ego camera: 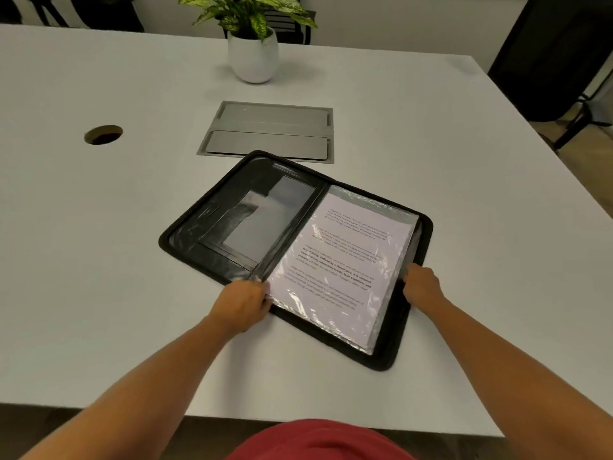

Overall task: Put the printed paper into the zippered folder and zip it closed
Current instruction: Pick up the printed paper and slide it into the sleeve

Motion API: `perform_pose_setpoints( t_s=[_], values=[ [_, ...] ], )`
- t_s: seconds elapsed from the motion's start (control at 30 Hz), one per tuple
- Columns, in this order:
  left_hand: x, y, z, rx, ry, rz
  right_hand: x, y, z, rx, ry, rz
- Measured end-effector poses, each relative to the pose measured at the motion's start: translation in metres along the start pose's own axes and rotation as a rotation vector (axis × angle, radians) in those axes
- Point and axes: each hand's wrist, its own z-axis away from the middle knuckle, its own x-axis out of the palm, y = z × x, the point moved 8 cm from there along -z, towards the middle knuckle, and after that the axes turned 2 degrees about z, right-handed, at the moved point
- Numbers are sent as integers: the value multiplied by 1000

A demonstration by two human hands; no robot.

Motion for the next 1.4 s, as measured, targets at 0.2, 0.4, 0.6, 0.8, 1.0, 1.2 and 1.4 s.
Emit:
perform_pose_setpoints(
  t_s=[0.2,0.4,0.6,0.8,1.0,1.2,1.4],
  values=[
    [10,34,10,56,32,-18,-16,6,-22,-39,85,-41],
    [-14,10,-7,-83,11,-24,2,12,4,103,138,-96],
    [-24,-32,-25,-241,12,17,21,10,35,47,181,-11],
    [-6,-52,-36,-231,-139,40,33,9,52,58,103,54],
    [2,-48,-35,-174,-177,-100,29,8,47,46,40,-41],
    [-1,-39,-28,-213,-127,-78,15,14,24,21,31,29],
    [8,-18,-11,-243,-122,-101,-3,14,-7,-36,35,74]
  ],
)
